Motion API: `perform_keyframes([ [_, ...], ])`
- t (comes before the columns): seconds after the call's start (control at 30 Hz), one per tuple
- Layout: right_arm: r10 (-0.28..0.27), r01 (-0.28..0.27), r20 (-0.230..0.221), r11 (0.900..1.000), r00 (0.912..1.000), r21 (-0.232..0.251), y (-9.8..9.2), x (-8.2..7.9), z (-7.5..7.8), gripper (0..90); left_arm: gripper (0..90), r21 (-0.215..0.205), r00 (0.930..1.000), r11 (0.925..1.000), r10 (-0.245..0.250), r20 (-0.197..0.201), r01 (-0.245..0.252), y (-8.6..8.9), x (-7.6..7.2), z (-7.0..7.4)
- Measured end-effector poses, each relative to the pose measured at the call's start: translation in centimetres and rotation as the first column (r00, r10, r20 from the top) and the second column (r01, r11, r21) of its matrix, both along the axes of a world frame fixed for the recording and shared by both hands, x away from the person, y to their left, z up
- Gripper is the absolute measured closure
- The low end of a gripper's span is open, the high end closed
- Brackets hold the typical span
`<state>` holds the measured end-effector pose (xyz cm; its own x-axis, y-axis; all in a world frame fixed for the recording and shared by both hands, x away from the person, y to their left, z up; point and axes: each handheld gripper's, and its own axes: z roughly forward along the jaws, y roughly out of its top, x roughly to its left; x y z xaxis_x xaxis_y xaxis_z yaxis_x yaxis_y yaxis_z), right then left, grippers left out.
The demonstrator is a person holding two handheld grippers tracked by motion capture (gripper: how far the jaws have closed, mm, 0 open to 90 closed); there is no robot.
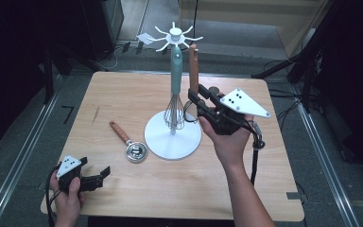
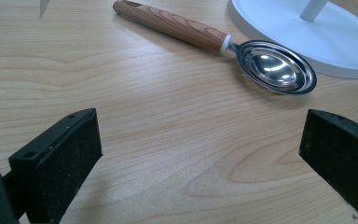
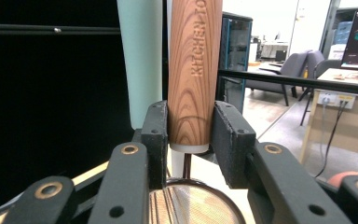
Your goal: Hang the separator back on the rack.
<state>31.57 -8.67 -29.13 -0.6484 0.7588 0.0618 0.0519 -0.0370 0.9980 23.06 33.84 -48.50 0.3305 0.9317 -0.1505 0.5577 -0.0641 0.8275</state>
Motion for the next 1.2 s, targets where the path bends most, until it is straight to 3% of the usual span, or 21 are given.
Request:
perform_keyframes([
  [0.2,-0.002,0.002,0.018,1.0,0.9998,0.022,-0.2,-0.1,0.6,66.7,0.0,-0.007,1.0,1.0,0.005,-0.001,-0.005,0.0,0.0,0.0],
  [0.57,-0.045,0.044,0.029,0.999,0.9986,0.025,-0.6,1.1,1.2,90.0,0.0,-0.015,0.9999,0.9998,0.009,-0.005,-0.009,0.1,0.0,0.0],
  [0.73,-0.058,0.057,0.043,0.998,0.9974,0.015,-0.4,1.8,1.7,90.0,0.0,-0.013,0.9999,0.9999,0.011,-0.006,-0.011,0.1,0.0,0.0],
  [0.87,-0.078,0.081,0.116,0.997,0.9902,-0.02,-0.1,2.6,2.1,90.0,0.0,-0.013,0.9999,0.9998,0.011,-0.004,-0.011,0.1,0.0,0.0],
  [1.2,-0.062,0.062,0.155,0.998,0.986,0.004,0.3,3.8,3.5,90.0,0.0,-0.015,0.9999,0.9998,0.009,-0.006,-0.009,0.1,0.0,0.0],
])
